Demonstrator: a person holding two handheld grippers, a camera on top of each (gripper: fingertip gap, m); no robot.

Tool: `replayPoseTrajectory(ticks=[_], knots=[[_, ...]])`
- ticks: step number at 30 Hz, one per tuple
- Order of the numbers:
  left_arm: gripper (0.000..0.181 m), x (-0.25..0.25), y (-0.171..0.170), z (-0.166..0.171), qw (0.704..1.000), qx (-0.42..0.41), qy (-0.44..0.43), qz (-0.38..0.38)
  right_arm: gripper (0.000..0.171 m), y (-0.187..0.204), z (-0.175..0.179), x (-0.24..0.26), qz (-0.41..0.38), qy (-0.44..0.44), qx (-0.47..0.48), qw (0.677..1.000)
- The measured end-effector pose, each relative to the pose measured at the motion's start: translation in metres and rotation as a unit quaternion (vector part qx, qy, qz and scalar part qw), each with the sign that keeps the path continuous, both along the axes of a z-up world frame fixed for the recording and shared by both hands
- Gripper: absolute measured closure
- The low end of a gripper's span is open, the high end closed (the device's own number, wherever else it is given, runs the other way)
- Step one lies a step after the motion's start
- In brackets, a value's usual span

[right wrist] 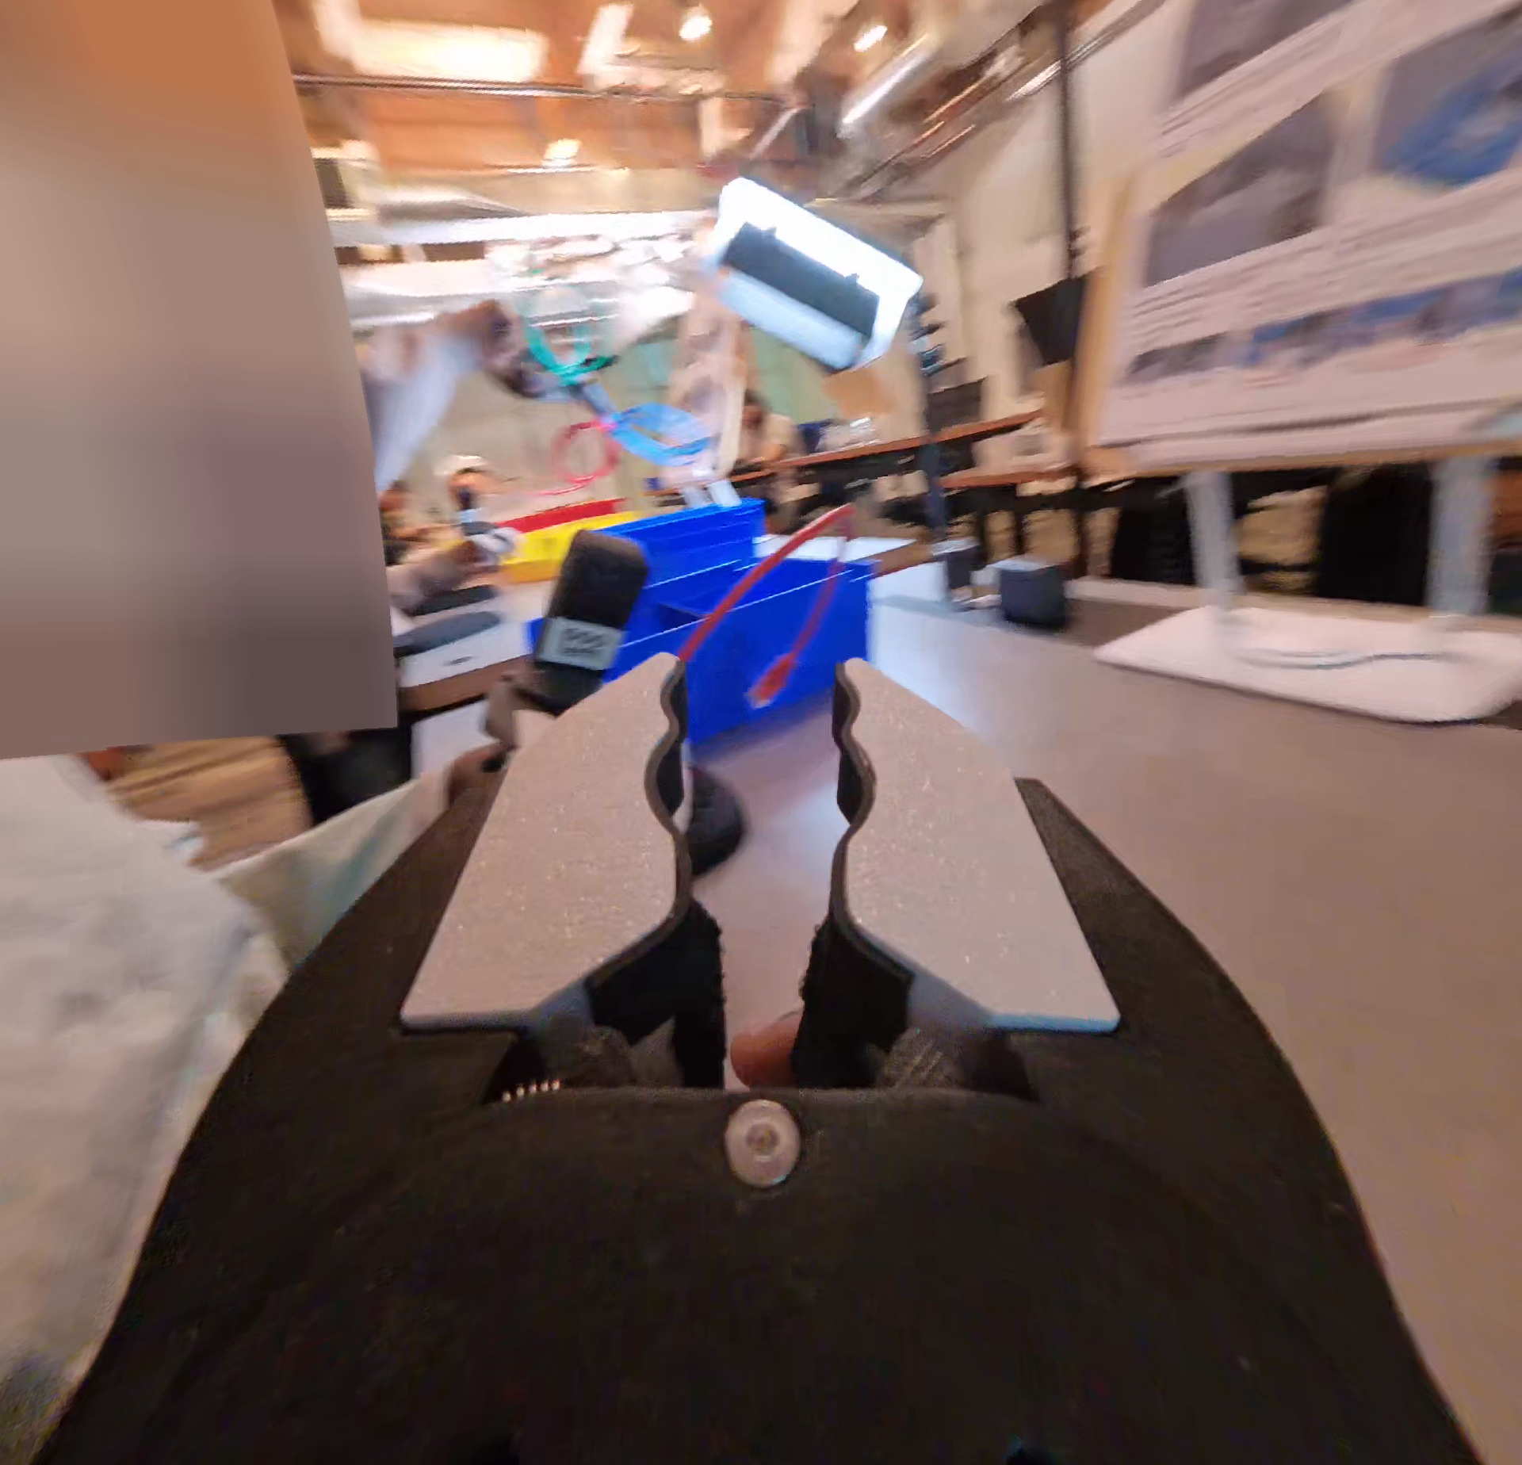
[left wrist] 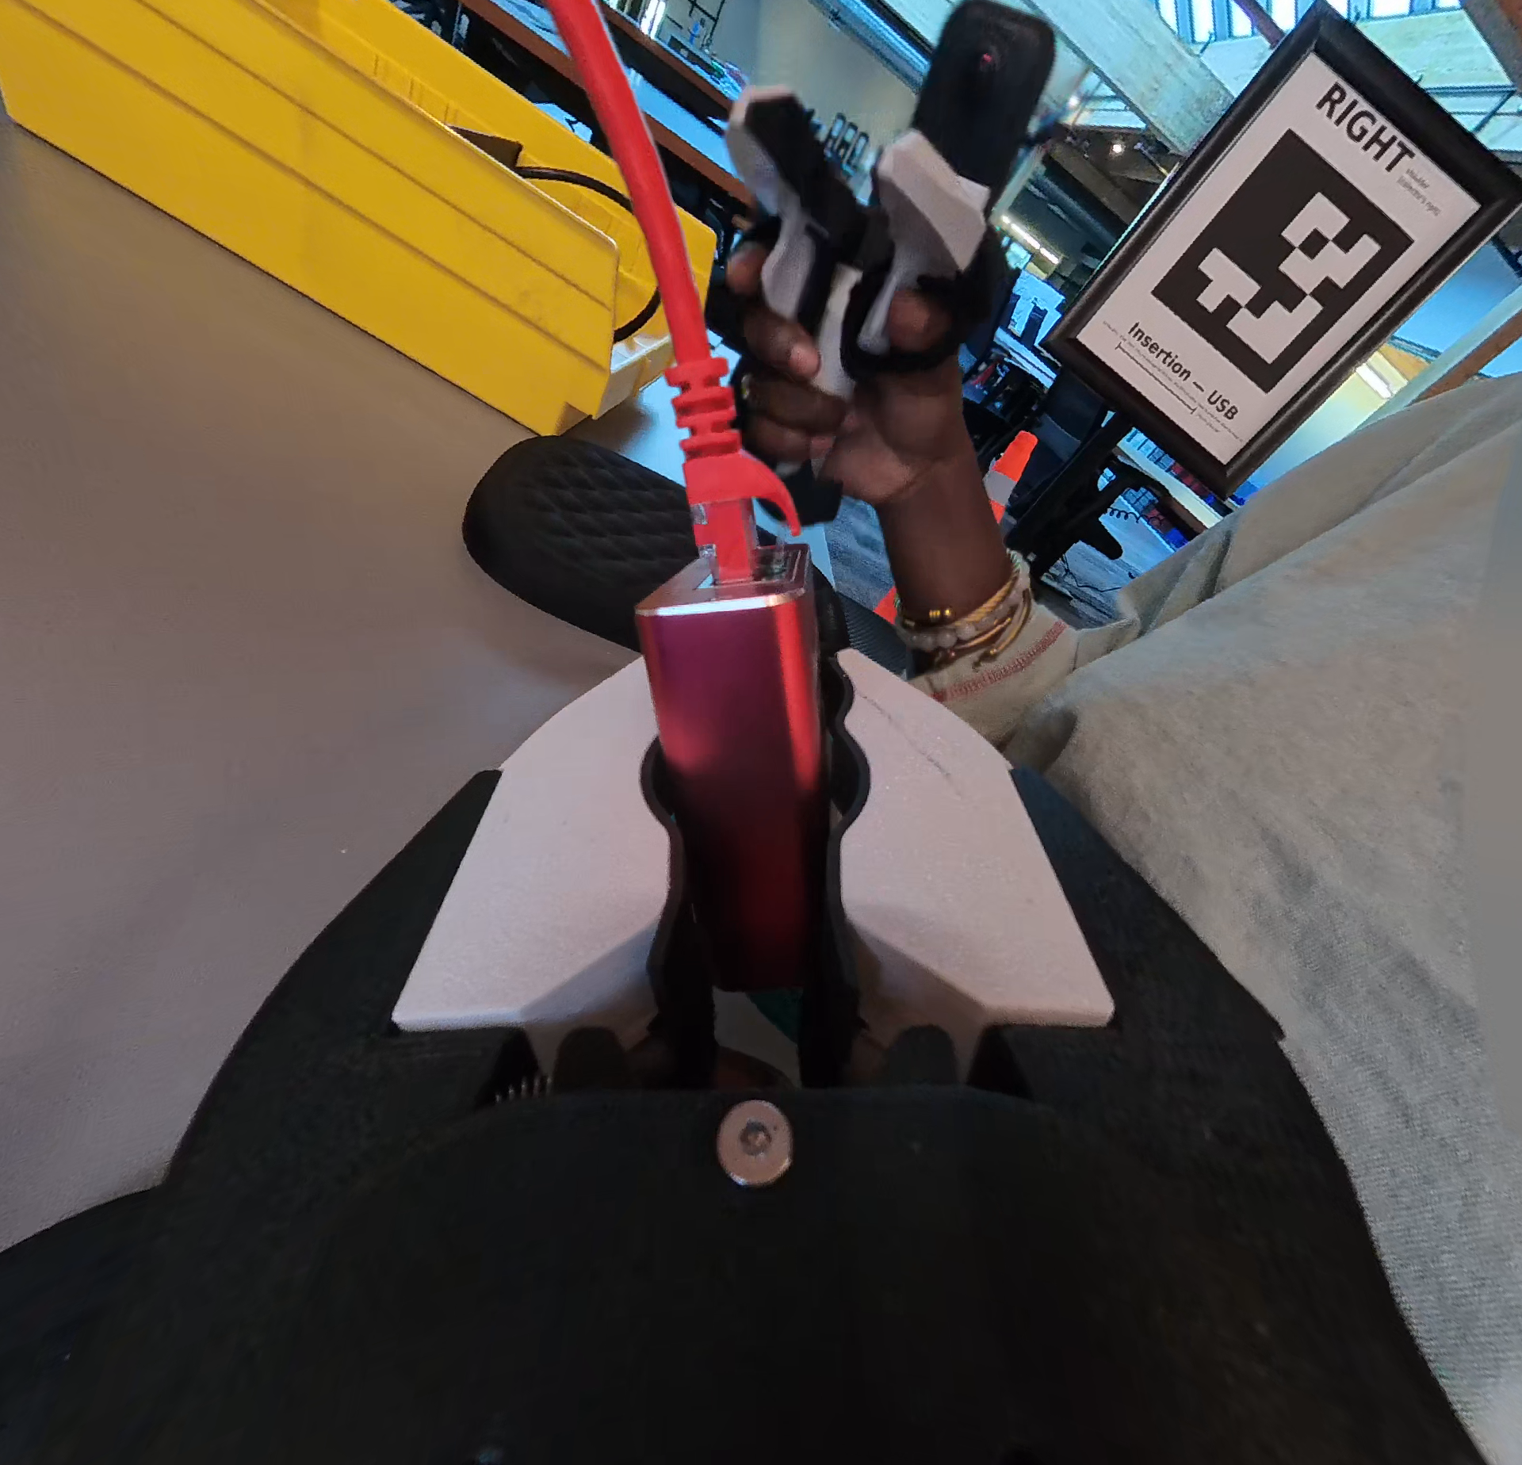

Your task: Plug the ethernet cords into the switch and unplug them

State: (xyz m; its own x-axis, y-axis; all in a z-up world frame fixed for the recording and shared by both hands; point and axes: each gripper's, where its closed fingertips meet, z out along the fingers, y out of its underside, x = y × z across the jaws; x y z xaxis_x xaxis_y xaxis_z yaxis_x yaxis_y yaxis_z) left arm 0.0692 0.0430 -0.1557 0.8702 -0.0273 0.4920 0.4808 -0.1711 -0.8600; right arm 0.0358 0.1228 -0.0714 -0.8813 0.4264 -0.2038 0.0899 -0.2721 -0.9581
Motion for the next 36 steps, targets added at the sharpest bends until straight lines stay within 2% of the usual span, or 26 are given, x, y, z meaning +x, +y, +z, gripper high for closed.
replayPoseTrajectory(ticks=[3, 6, 10, 14, 20, 23, 28, 30, 36], knots=[[0.149, 0.003, 0.0, -0.001, 1.0, -0.002, 0.005, -0.008, 0.13, -0.062, -0.025, 0.008, 0.107, -0.056, 0.018, 0.992], [0.149, 0.006, 0.001, -0.001, 1.0, -0.002, 0.014, -0.018, 0.125, -0.098, -0.04, 0.012, 0.166, -0.095, 0.026, 0.981], [0.149, 0.008, 0.002, -0.002, 1.0, -0.01, 0.019, -0.023, 0.139, -0.11, -0.034, 0.009, 0.201, -0.137, -0.024, 0.97], [0.149, 0.008, 0.002, -0.002, 0.999, -0.009, 0.022, -0.022, 0.151, -0.111, -0.041, 0.012, 0.211, -0.137, 0.0, 0.968], [0.149, 0.01, 0.002, -0.003, 0.999, -0.011, 0.026, -0.027, 0.156, -0.11, -0.042, 0.014, 0.204, -0.087, 0.018, 0.975], [0.15, 0.007, 0.003, -0.008, 0.999, -0.027, 0.014, -0.02, 0.157, -0.109, -0.048, 0.009, 0.136, 0.013, 0.093, 0.986], [0.15, 0.008, 0.003, -0.008, 0.999, -0.027, 0.014, -0.026, 0.157, -0.108, -0.047, 0.011, 0.062, 0.12, 0.165, 0.977], [0.15, 0.009, 0.004, -0.007, 0.999, -0.023, 0.013, -0.028, 0.156, -0.108, -0.045, 0.011, 0.044, 0.137, 0.163, 0.976], [0.15, 0.008, 0.003, -0.001, 1.0, -0.007, 0.011, -0.027, 0.158, -0.107, -0.039, 0.01, 0.046, 0.116, 0.095, 0.988]])
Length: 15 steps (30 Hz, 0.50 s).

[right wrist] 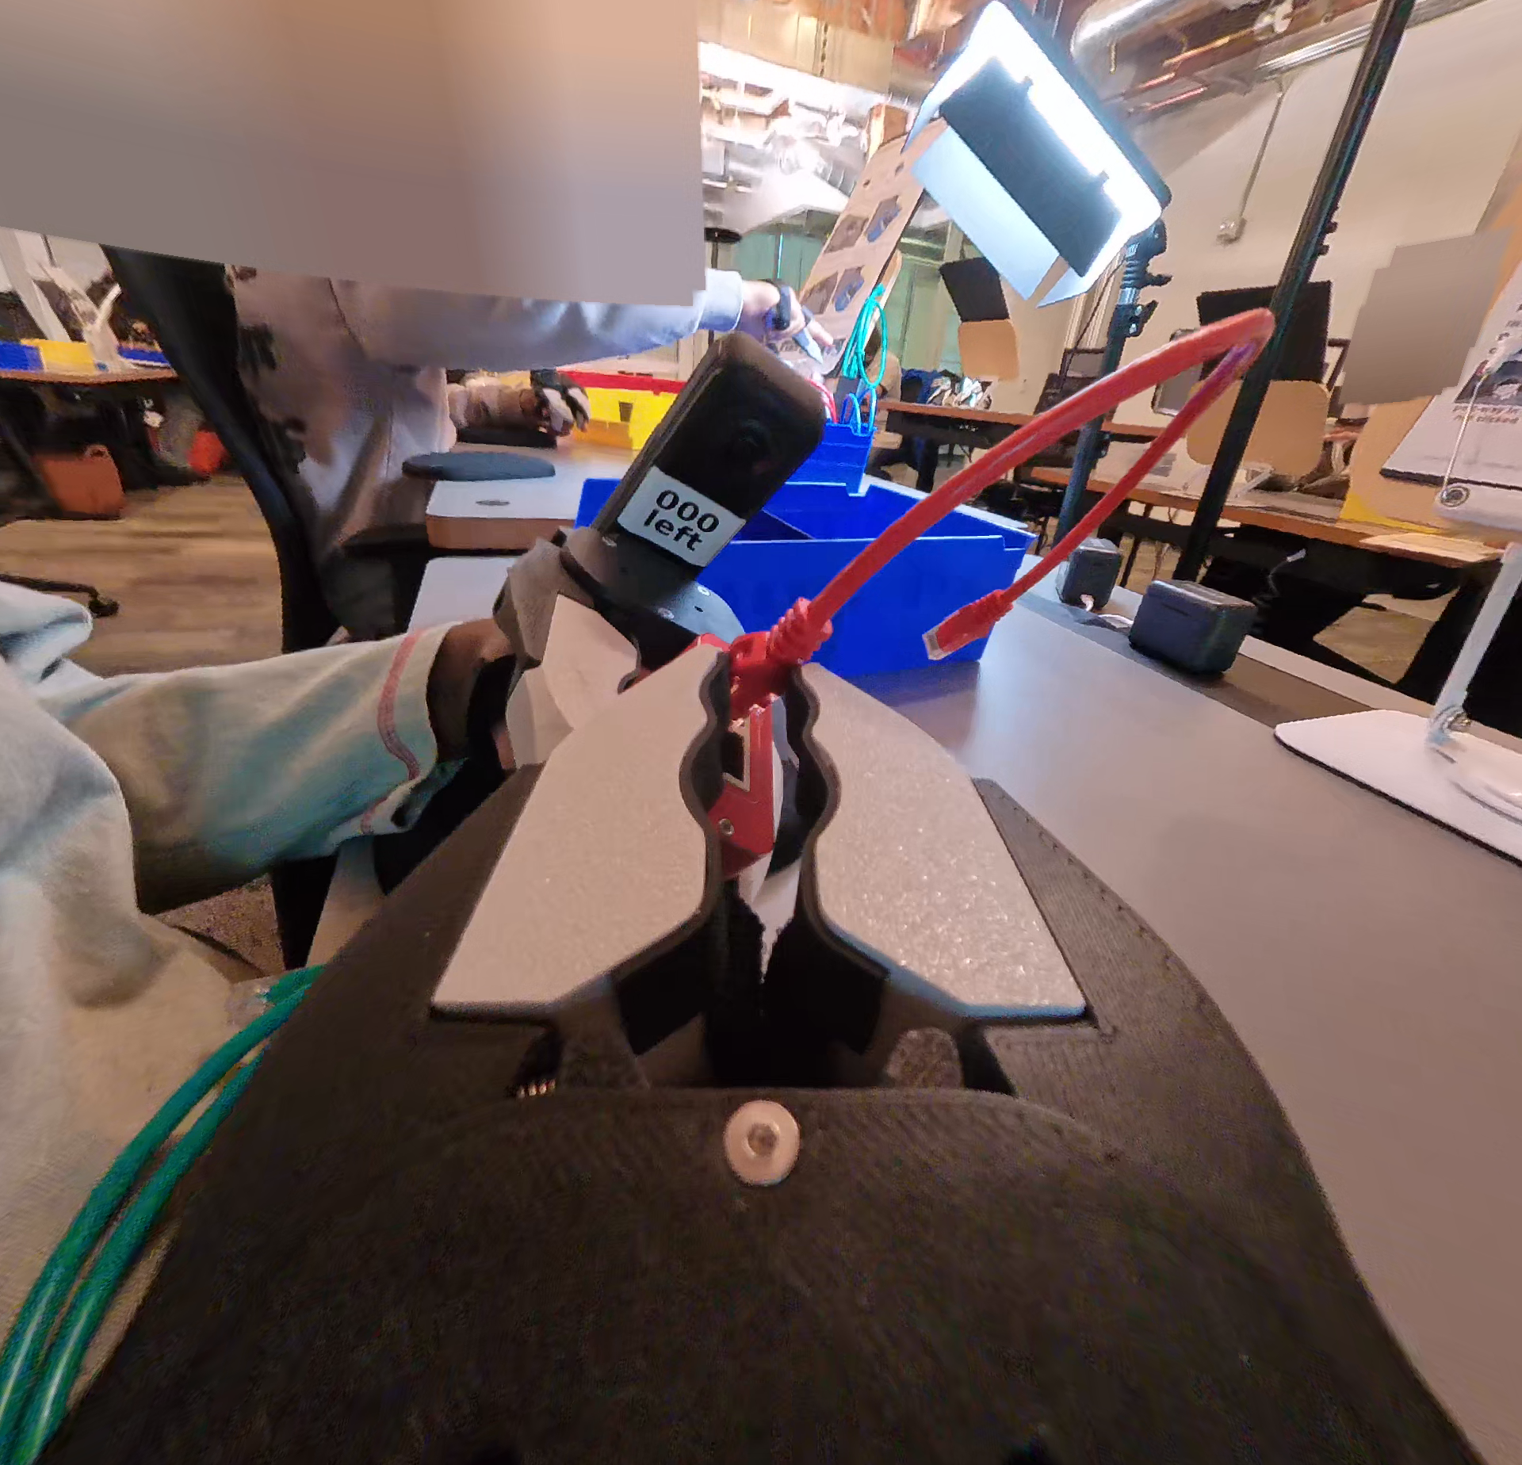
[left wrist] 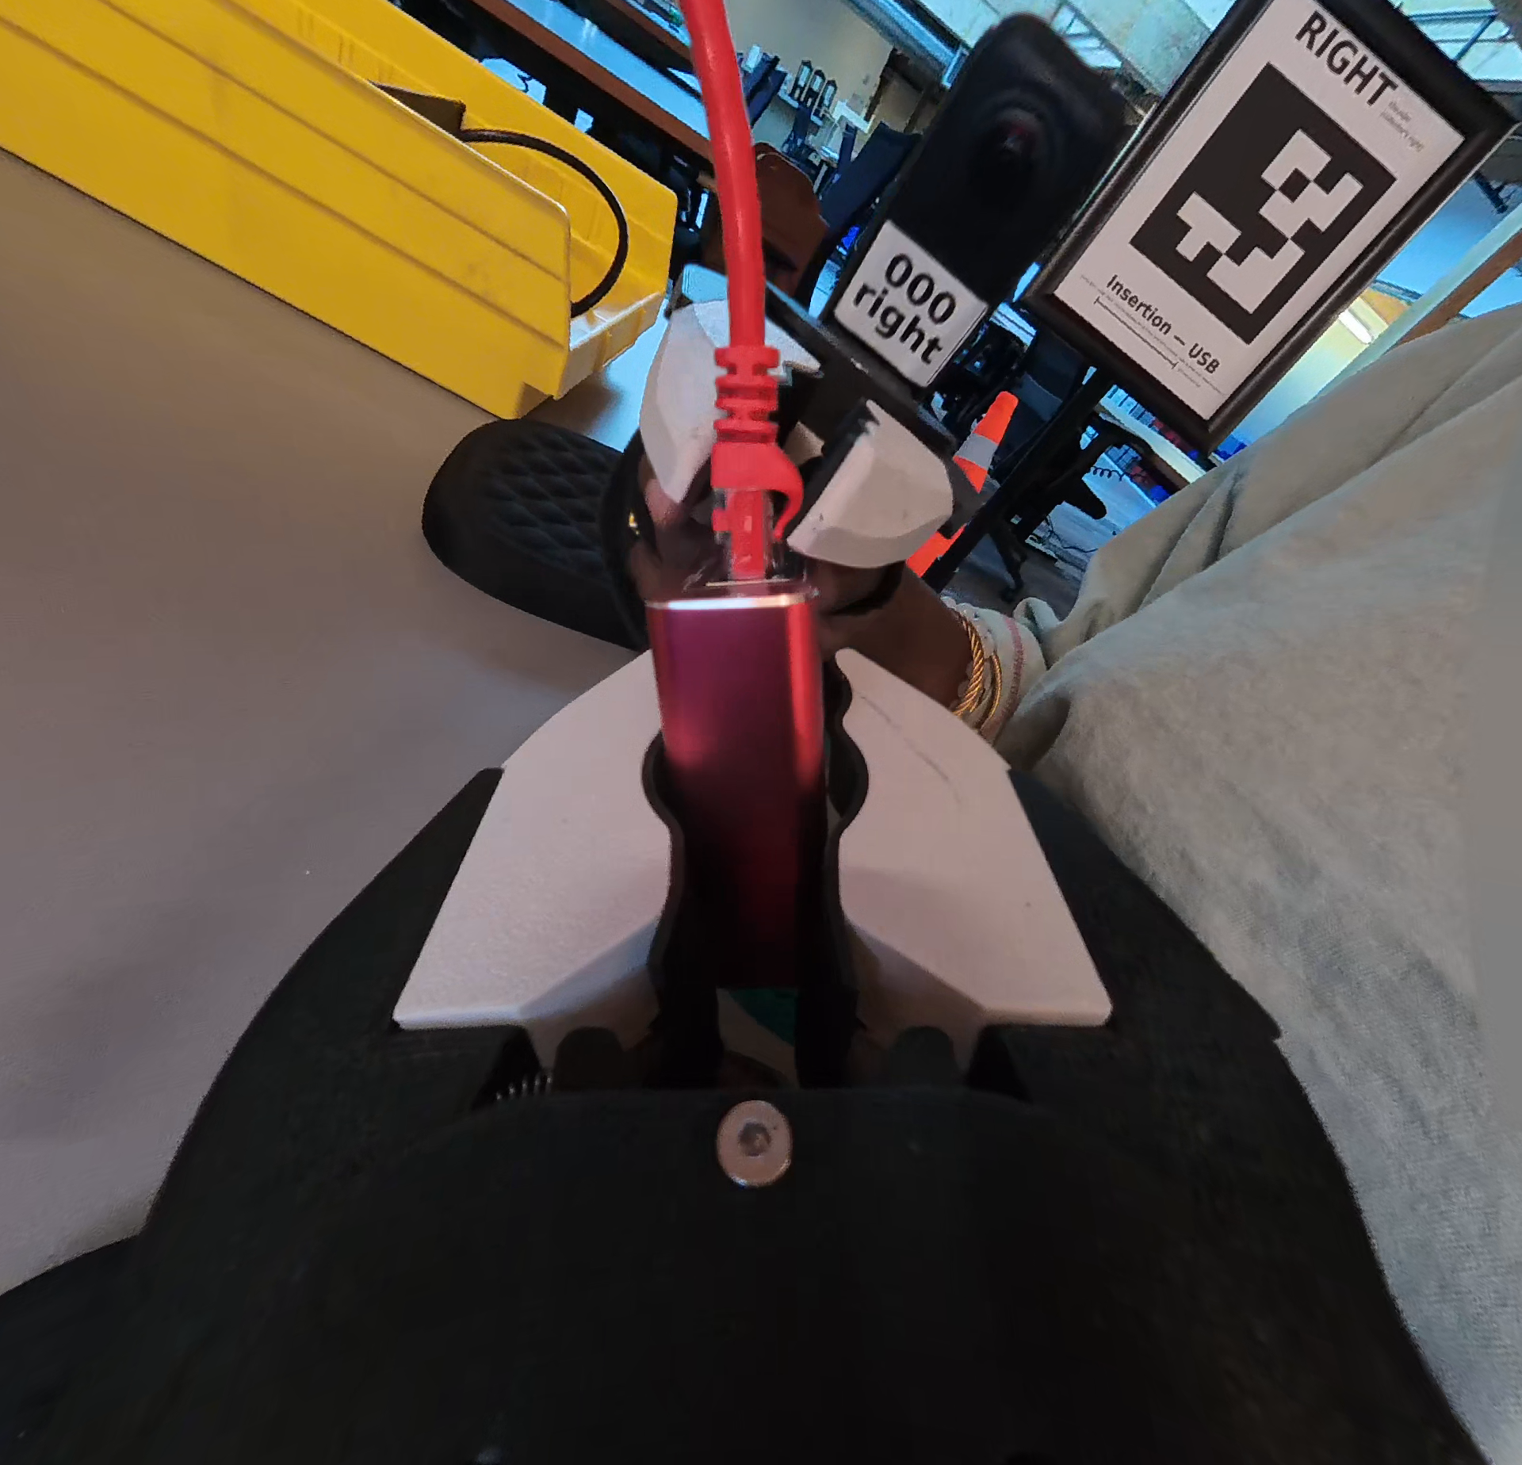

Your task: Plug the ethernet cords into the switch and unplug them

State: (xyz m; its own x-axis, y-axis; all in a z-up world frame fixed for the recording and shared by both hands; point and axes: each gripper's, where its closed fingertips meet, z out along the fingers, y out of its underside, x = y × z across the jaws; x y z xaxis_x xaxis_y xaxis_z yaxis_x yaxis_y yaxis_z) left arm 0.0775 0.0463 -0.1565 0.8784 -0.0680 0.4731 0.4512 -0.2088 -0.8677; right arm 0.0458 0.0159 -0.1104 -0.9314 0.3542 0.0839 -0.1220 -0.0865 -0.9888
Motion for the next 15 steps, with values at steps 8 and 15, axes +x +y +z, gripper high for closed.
replayPoseTrajectory(ticks=[8, 15], knots=[[0.15, 0.0, -0.001, 0.008, 1.0, 0.023, -0.008, -0.002, 0.158, -0.001, 0.007, -0.001, -0.027, 0.021, -0.008, 0.999], [0.151, 0.01, -0.004, 0.005, 0.999, 0.017, -0.005, -0.027, 0.159, 0.027, 0.041, -0.01, -0.078, 0.015, -0.127, 0.989]])
